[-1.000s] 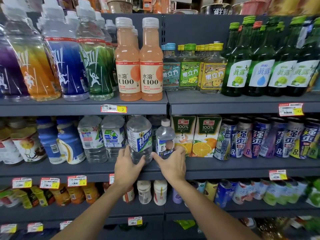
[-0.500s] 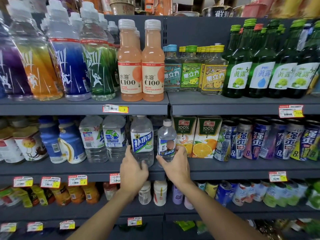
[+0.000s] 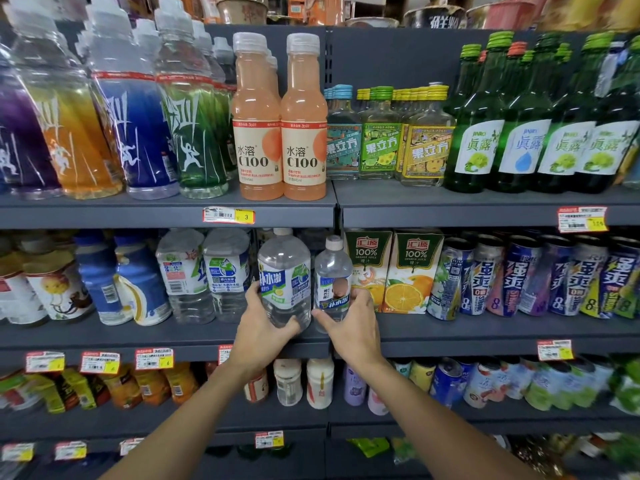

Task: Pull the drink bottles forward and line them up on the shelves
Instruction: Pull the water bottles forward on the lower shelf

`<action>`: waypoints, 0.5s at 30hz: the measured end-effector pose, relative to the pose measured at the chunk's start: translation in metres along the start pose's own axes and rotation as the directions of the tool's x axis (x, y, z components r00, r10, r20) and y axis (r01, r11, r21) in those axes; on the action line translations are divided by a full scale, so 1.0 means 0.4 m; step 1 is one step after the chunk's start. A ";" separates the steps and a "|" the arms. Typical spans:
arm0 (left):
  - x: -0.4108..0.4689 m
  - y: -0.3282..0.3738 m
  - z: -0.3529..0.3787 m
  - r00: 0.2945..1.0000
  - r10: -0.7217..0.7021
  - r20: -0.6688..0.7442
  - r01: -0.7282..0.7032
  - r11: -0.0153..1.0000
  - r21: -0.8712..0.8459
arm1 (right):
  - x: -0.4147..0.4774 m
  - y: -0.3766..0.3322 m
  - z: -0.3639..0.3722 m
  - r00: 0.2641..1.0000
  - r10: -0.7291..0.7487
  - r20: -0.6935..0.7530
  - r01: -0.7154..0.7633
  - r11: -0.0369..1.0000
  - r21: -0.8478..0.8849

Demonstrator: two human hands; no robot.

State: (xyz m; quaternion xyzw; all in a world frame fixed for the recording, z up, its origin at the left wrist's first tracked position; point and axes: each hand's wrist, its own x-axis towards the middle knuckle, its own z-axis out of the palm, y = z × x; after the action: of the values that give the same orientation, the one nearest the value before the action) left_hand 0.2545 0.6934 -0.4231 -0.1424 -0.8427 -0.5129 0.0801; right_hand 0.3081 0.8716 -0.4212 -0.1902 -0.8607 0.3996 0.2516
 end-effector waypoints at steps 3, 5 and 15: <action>-0.020 0.001 0.013 0.972 0.174 -0.156 -0.134 0.962 0.238 | 0.001 0.001 0.001 1.000 -0.001 0.002 0.001 1.000 -0.005; -0.035 0.004 0.033 0.959 0.188 -0.211 -0.131 0.957 0.258 | 0.000 0.000 0.001 1.000 -0.003 0.003 0.004 1.000 -0.007; -0.010 0.013 0.014 0.998 0.044 -0.034 -0.041 0.996 0.080 | 0.002 -0.005 0.003 1.000 0.000 0.005 0.000 0.999 -0.041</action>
State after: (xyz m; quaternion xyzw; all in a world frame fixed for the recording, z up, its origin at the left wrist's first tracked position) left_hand 0.2602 0.6997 -0.4225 -0.1478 -0.8577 -0.4797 0.1113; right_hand 0.3067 0.8700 -0.4199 -0.1943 -0.8695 0.3822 0.2454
